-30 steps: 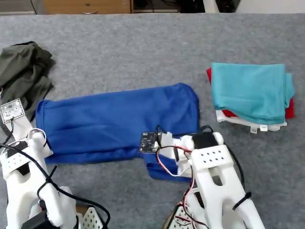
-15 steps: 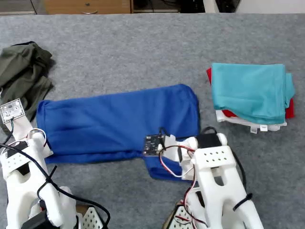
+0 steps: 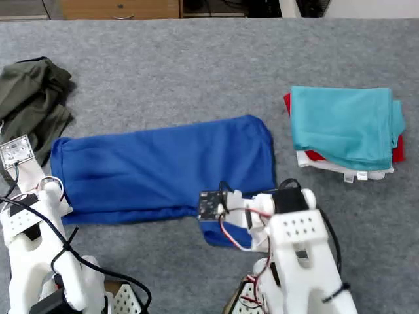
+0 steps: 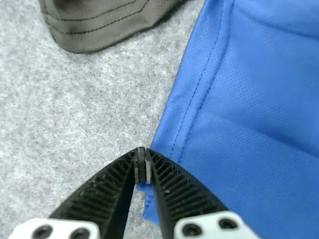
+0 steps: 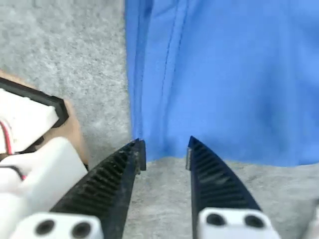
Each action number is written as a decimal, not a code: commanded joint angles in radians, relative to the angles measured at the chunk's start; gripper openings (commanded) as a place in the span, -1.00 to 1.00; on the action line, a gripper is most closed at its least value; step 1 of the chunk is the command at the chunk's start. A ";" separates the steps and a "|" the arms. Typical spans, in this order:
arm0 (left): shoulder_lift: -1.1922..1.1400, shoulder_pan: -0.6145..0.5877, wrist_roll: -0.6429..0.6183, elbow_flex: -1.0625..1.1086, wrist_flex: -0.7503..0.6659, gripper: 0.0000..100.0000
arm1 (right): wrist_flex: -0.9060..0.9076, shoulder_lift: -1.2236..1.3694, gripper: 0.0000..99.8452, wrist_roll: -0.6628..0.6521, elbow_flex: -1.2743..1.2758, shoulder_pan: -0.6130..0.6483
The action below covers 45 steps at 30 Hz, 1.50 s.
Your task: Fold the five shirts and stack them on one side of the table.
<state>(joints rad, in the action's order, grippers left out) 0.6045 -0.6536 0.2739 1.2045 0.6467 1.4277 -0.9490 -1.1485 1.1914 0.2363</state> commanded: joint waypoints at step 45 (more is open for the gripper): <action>0.022 -0.008 0.006 -0.002 -0.018 -0.96 | -0.160 0.191 -0.54 0.161 0.036 0.352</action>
<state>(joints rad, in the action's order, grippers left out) 0.6045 -0.6536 0.2739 1.2045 0.6467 1.2958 -0.7633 -1.0242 1.2359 0.5309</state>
